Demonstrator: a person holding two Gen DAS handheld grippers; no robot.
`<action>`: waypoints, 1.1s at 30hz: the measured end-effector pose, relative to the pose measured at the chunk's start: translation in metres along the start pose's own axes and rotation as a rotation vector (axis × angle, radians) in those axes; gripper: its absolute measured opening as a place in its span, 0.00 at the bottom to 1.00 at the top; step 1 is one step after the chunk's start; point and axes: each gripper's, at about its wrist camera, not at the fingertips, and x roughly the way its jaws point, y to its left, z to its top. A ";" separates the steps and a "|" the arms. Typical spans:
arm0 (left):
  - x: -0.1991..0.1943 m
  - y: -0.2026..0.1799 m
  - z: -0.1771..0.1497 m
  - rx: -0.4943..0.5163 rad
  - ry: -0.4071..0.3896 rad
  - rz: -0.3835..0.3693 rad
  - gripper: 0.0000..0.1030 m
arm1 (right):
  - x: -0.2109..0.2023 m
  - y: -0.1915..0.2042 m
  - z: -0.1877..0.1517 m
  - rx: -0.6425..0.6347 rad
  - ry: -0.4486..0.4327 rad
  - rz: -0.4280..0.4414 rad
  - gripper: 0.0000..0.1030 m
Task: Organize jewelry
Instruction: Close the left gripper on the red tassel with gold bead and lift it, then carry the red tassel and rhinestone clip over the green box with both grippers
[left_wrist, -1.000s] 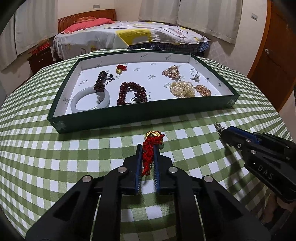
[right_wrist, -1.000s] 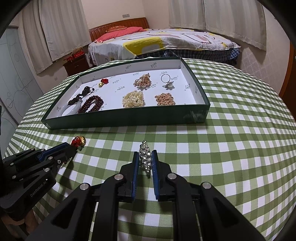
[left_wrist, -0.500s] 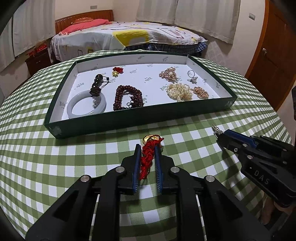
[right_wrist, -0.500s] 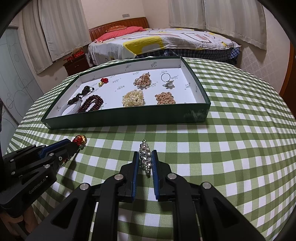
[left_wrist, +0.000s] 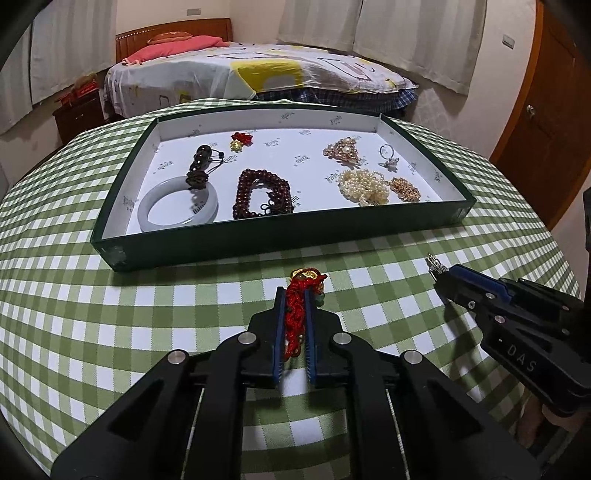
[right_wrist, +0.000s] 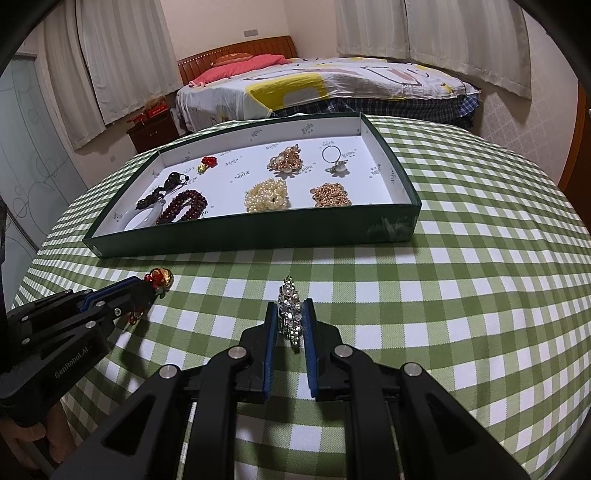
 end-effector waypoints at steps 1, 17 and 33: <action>-0.001 0.000 0.000 0.001 -0.005 0.002 0.09 | -0.001 0.000 0.000 -0.001 -0.001 0.000 0.14; -0.032 0.003 0.003 0.003 -0.088 0.013 0.09 | -0.026 0.006 0.009 -0.012 -0.071 0.010 0.14; -0.064 0.007 0.056 -0.022 -0.230 0.017 0.09 | -0.055 0.014 0.067 -0.033 -0.228 0.041 0.14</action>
